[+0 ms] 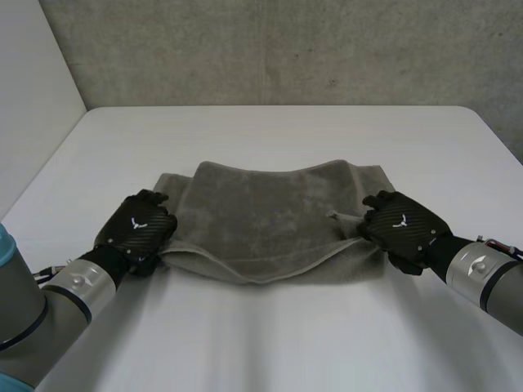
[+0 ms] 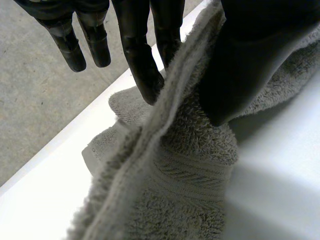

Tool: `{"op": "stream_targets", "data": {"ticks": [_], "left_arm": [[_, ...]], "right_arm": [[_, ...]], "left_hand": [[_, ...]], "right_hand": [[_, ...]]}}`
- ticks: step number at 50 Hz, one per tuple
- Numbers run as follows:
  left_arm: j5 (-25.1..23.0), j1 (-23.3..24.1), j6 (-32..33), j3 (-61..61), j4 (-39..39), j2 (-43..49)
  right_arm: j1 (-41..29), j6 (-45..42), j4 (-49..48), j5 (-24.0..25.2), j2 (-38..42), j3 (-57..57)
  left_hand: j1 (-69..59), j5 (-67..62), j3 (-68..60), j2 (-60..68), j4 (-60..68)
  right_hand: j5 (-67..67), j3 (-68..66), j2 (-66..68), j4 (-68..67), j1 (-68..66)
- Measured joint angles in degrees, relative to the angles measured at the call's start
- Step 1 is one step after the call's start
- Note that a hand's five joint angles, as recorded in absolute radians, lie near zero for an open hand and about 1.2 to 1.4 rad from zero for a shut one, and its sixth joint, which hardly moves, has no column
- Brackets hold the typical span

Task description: Fold the towel.

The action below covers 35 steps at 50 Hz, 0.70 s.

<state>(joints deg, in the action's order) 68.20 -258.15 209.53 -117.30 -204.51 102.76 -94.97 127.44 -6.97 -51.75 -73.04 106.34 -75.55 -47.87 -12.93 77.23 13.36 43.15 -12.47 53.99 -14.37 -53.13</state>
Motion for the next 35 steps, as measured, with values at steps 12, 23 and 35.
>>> {"op": "stream_targets", "data": {"ticks": [12,23,35], "left_arm": [[0.0,-0.24,0.0,0.05,-0.02,-0.29],[-0.05,-0.36,-0.06,-0.12,1.09,-2.58],[-0.12,-0.62,-1.27,5.18,5.12,-18.02]], "right_arm": [[1.47,-2.95,3.42,-2.05,0.07,-1.45],[2.85,-0.59,8.92,-1.61,-3.43,-1.86],[3.75,21.62,15.29,1.84,-17.7,-11.79]], "left_hand": [[0.0,0.0,0.0,0.0,0.0],[0.0,0.0,0.0,0.0,0.0],[0.0,0.0,0.0,0.0,0.0]], "right_hand": [[23.01,0.0,20.46,0.0,-22.44],[23.02,0.0,20.46,0.0,-22.44],[23.04,0.0,20.46,0.0,-22.44]]}}
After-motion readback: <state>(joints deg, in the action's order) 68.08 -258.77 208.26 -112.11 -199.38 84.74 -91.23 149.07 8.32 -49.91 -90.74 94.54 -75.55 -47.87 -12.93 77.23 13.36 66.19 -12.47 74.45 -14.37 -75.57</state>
